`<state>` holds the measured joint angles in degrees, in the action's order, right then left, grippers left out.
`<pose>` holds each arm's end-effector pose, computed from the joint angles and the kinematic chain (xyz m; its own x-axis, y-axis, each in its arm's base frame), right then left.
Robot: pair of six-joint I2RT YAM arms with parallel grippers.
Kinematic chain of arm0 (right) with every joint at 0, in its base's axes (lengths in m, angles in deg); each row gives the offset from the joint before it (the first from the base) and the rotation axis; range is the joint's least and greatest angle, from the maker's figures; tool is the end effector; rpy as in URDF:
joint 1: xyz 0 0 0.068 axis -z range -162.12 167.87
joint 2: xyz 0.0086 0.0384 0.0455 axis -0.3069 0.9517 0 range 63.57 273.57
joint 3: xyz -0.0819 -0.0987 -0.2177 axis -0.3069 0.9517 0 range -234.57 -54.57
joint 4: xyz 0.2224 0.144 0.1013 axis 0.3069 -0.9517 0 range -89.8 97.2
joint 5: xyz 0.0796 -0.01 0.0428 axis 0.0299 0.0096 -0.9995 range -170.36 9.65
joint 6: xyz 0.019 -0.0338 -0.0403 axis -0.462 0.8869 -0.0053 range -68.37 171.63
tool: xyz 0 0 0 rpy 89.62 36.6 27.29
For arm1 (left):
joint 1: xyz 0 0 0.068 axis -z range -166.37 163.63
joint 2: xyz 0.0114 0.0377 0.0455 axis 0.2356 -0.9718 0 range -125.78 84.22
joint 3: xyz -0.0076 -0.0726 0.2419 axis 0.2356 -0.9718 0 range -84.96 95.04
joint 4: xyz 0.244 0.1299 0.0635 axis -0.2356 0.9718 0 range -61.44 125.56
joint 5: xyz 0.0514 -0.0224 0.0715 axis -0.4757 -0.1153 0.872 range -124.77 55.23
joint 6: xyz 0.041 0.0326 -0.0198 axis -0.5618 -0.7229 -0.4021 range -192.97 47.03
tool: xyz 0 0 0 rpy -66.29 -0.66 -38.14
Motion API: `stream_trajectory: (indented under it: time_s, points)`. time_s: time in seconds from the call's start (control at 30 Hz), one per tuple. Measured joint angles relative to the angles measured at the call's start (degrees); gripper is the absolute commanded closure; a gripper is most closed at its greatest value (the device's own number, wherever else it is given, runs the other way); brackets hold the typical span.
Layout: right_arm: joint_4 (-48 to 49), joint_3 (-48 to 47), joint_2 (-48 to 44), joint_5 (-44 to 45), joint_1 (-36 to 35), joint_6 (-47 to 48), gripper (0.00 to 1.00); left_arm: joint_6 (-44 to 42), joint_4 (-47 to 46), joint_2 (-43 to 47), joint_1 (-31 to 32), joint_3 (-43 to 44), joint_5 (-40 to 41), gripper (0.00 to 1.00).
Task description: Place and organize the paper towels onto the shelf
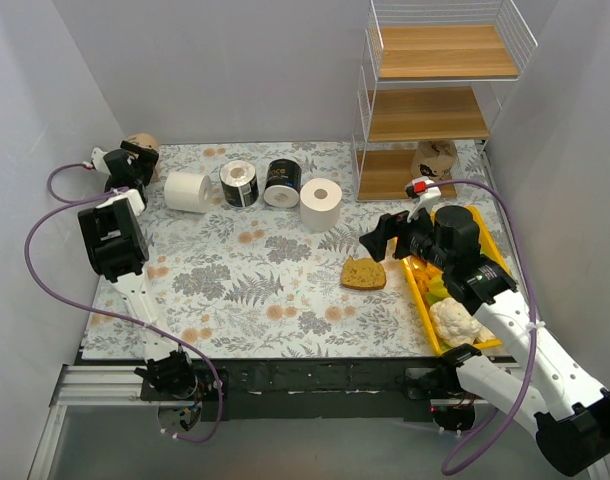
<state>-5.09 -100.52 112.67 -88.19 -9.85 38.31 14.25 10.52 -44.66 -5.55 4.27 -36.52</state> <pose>0.2104 0.1164 0.3126 -0.3623 0.0673 -0.9296 -0.5074 0.8224 0.2573 0.4937 0.1705 0.1362 0.2843 -0.9581 -0.0338 -0.3620 -0.0746 -0.9292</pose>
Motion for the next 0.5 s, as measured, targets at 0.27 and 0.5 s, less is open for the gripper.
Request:
stream_trajectory:
  time_s: [0.27,0.5]
  points:
    - [0.9,0.0,0.8,0.2,0.0,0.0,0.04,-0.8,-1.9,-0.1,-0.1,-1.3,3.1,0.12]
    - [0.9,0.0,2.1,1.0,0.0,0.0,0.04,-2.0,-4.8,-2.2,-0.2,2.2,2.6,0.22]
